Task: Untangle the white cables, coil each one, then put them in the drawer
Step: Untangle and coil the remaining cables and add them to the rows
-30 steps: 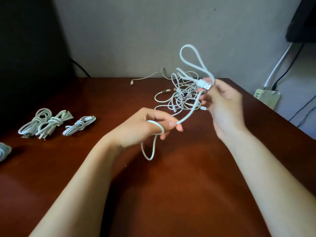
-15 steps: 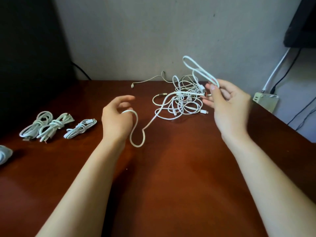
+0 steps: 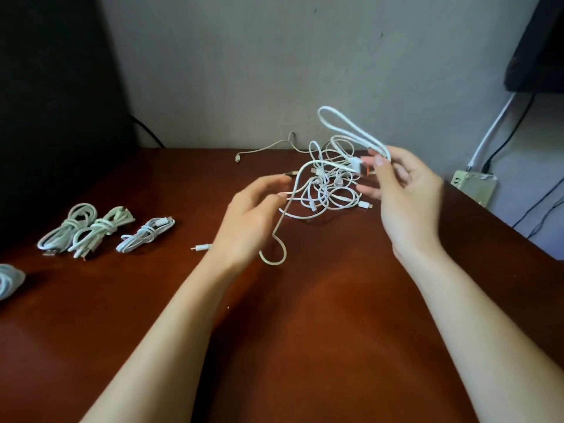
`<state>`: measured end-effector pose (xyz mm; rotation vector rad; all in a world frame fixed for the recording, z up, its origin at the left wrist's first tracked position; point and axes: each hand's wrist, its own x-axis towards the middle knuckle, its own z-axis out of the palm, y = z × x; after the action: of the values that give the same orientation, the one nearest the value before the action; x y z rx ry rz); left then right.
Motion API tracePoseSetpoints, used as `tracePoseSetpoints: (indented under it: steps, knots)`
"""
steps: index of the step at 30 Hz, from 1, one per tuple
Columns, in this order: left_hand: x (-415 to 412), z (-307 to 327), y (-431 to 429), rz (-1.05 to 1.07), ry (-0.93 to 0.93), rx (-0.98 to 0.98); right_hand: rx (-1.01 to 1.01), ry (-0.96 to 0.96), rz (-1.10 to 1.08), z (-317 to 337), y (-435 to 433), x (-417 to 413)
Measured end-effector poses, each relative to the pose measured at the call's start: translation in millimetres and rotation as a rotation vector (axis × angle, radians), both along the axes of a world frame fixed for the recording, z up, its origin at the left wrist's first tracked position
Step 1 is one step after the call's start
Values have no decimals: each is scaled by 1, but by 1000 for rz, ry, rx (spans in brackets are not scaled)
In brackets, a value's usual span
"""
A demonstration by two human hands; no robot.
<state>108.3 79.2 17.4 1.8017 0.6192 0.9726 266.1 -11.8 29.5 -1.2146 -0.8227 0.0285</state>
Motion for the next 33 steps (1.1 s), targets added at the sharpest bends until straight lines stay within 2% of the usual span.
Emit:
tracePoseSetpoints:
  steps: [6,10,14,18,21,24,29,33]
  knots:
    - [7,-4,-10,-40,50,72,-89,-227,200,2,-2,-23]
    - [9,-3,-10,-47,-27,-105,-171,-355,279,-2,-2,-31]
    - [5,-5,-1,9,-104,-284,-261,-362,384,-3,-4,-35]
    - [1,-3,7,-110,-224,-378,-305,-319,444,-5,0,-31]
    - [-1,-3,7,-183,-260,-413,-280,-223,343,-9,5,-20]
    - [-1,-1,1,-292,-192,-403,-216,-239,162,-12,7,-7]
    - [2,1,-4,-347,-184,-544,-121,-743,-211,-14,0,-3]
    - [3,0,-5,-231,-183,-546,-55,-864,-346,-12,0,-3]
